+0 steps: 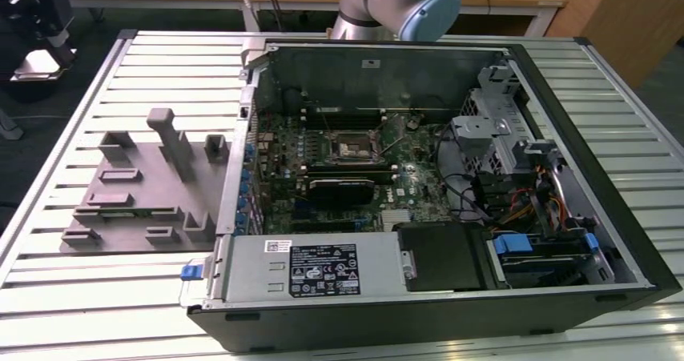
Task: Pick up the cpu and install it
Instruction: 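Pick up the cpu and move it towards the insertion slot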
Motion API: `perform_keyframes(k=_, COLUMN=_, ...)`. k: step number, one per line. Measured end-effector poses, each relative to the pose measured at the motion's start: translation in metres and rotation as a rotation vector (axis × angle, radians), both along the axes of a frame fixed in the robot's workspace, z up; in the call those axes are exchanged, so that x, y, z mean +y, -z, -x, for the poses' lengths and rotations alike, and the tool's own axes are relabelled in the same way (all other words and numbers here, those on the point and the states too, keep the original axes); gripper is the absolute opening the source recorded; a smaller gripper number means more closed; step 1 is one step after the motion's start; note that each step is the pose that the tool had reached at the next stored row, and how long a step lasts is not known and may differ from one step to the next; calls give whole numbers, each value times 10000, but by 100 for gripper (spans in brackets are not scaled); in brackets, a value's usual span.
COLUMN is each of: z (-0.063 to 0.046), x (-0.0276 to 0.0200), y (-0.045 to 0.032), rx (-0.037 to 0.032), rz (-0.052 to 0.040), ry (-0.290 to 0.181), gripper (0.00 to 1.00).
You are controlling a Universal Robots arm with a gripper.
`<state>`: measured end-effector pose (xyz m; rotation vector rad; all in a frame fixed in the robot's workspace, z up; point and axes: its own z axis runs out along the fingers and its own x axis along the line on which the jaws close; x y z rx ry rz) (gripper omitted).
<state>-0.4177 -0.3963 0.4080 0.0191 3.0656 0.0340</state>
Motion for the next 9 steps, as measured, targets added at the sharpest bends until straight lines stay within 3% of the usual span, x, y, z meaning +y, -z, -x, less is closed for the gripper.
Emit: perform_keyframes(k=9, z=-108, x=2, y=0, rx=0, rz=0, ry=0, gripper=54)
